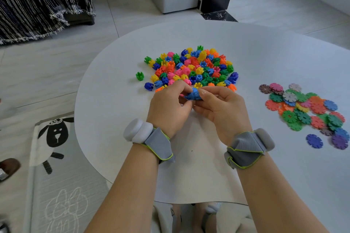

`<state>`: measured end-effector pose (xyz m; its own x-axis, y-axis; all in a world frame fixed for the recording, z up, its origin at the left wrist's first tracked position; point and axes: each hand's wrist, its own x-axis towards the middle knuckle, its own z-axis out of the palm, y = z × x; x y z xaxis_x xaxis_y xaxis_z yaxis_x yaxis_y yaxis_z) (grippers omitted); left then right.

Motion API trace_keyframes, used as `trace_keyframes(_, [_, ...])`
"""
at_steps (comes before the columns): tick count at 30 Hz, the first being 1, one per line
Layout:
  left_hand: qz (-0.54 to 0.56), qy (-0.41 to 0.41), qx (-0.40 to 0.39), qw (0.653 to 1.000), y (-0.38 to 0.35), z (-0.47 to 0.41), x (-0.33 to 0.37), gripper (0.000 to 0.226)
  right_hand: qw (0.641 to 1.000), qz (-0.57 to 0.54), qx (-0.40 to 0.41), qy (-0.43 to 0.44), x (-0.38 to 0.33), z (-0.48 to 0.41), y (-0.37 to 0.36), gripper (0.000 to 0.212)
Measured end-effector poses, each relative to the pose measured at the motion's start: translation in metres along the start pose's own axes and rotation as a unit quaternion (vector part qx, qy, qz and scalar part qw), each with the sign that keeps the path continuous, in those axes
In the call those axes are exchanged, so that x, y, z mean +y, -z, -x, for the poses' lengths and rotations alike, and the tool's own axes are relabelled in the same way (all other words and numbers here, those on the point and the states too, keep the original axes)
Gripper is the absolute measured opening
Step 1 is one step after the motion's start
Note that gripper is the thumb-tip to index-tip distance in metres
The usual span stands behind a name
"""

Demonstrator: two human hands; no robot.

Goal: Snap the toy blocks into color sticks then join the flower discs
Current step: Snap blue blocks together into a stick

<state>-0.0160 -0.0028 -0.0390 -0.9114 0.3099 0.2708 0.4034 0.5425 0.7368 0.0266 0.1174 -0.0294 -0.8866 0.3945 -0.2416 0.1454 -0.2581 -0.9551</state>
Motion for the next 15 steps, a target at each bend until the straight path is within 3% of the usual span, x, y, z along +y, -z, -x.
trace_keyframes(9, [0.027,-0.026,0.009,0.999,-0.0018,-0.0006,-0.0024,0.024,1.0,0.006,0.004,0.014,0.0019,-0.0031,0.0005,0.008])
trace_keyframes(15, [0.085,0.008,0.001,0.996,0.0002,0.0011,-0.0044,0.026,1.0,0.007,0.006,0.011,0.0015,-0.0031,0.0013,0.011])
